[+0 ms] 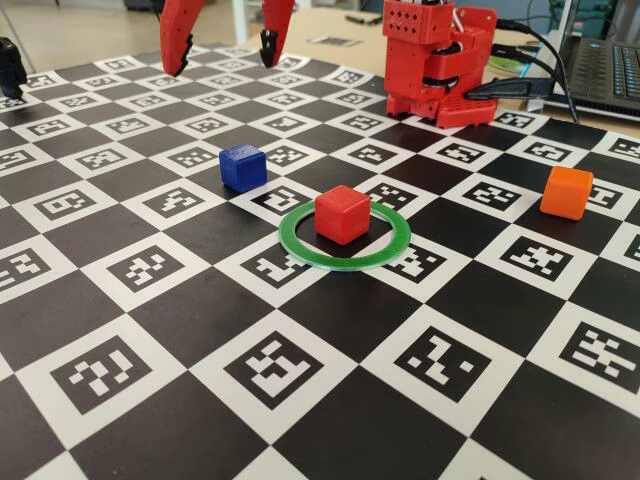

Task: Grab the red cube then put it in the green circle then put the blue cube on top and finally the orange cube on top

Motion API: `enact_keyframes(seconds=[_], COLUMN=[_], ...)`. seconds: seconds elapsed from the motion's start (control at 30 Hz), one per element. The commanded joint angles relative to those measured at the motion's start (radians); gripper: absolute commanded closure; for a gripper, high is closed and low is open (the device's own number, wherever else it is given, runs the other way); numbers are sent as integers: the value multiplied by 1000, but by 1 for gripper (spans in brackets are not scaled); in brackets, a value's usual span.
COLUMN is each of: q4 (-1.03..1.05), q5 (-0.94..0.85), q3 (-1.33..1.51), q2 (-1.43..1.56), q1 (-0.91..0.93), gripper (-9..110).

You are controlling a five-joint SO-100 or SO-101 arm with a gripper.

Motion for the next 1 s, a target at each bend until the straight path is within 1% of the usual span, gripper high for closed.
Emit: enact_keyframes(seconds=[0.0,0.23,0.47,0.97], q4=[-72,-206,-307,-357], q5=[8,28,34,23], q3=[23,107,129,112], q2=[20,-69,-166,-215], q1=[-25,-61,-75,-58], gripper=[51,50,50,50])
